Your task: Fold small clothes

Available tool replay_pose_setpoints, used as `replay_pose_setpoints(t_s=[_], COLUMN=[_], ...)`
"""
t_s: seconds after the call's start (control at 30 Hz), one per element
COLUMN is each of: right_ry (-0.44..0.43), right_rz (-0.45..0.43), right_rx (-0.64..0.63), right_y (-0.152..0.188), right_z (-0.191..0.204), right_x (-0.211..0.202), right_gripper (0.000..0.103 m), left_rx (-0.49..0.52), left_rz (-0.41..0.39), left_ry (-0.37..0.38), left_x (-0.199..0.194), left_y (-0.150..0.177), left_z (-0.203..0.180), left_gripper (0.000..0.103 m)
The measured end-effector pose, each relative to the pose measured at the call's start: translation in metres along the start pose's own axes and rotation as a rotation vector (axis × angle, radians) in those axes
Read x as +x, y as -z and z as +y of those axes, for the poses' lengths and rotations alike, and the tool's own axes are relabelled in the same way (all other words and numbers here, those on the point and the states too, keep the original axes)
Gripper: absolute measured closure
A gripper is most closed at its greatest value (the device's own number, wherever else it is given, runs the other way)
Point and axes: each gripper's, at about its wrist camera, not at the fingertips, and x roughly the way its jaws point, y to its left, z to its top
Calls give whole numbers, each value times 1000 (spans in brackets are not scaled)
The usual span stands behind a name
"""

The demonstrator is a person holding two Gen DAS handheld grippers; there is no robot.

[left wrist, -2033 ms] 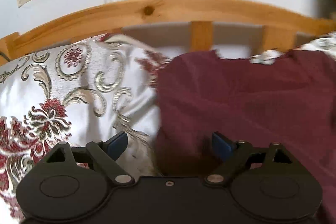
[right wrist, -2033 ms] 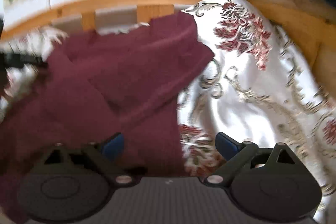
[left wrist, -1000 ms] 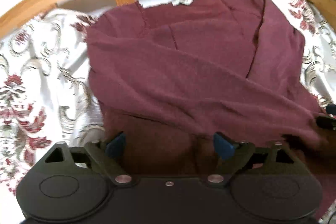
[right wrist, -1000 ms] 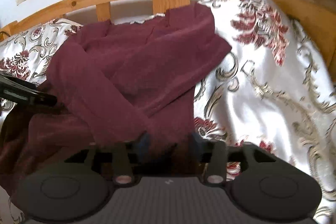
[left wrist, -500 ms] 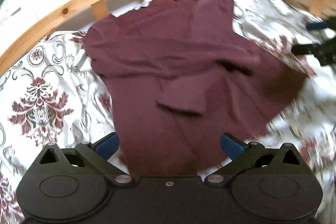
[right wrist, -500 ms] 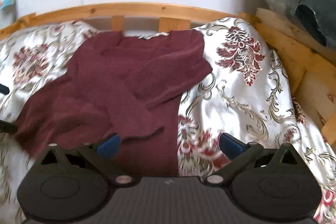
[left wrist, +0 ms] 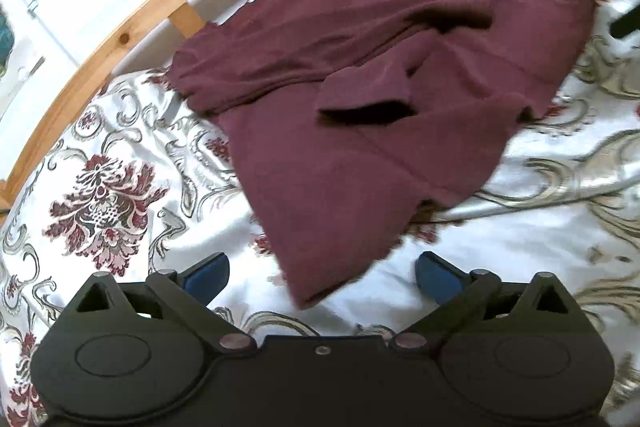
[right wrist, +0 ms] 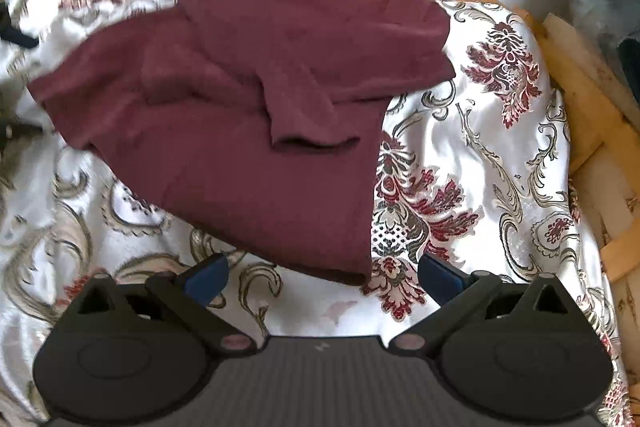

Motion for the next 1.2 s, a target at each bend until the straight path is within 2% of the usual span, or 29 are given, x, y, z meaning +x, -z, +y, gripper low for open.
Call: replay_pose_setpoints(t_s=[0.1,0.2,0.3,0.33,0.4,0.43,0.47,0.53,0.63,0.7,0.77,0.8,0.9,1.0,1.03,1.07,1.1,1.13,1.17,1.2], right_ry=[24,30,54,63,93,111,127,160,186,190,182,183,190,188,191,195,199,200,210,227], right_rz=[9,34,53,56,59,60,58,40,7,-25,-59,-69,-82,-78,-74,-69,-62,-59,-61,-72], right_rx=[-35,-75,-115,-126,-157,-174,-192,-237,-299,-325,-350,-372,-422,-416,-412,-410,-410,-412,-416,-419], right_y=[0,1,2,3,3,3,4,5,7,7,8,8,10,9,9,9,10,10,10,10], right_z=[4,9,13,15,19,21,23,30,37,40,45,49,55,54,55,54,57,57,58,59], right_x=[8,16,22,23,26,27,29,31,34,34,32,33,35,39,40,41,42,42,43,40], right_gripper=[0,0,0,0,0,0,0,0,2,8,19,20,26,34,42,56,66,89,95,95], left_rx=[-6,31,66,75,106,120,131,131,80,22,-35,-53,-81,-96,-98,-101,-103,-102,-98,-91], left_rz=[-24,-53,-79,-88,-110,-120,-128,-150,-195,-208,-218,-225,-246,-253,-251,-246,-237,-226,-211,-196], left_ry=[-16,-47,-79,-83,-97,-105,-105,-82,-68,-56,-48,-50,-53,-55,-57,-57,-56,-56,-52,-48], left_x=[5,6,5,5,3,2,1,-3,-14,-19,-23,-26,-33,-38,-39,-40,-41,-41,-42,-43], left_y=[0,1,2,2,2,2,1,-1,-10,-20,-31,-35,-47,-53,-53,-53,-52,-50,-47,-44], left_z=[2,-1,-5,-7,-10,-11,-13,-11,-4,5,15,19,26,29,30,31,30,30,28,26], left_gripper=[4,7,15,23,45,64,79,97,98,98,98,98,98,98,98,98,98,98,98,98])
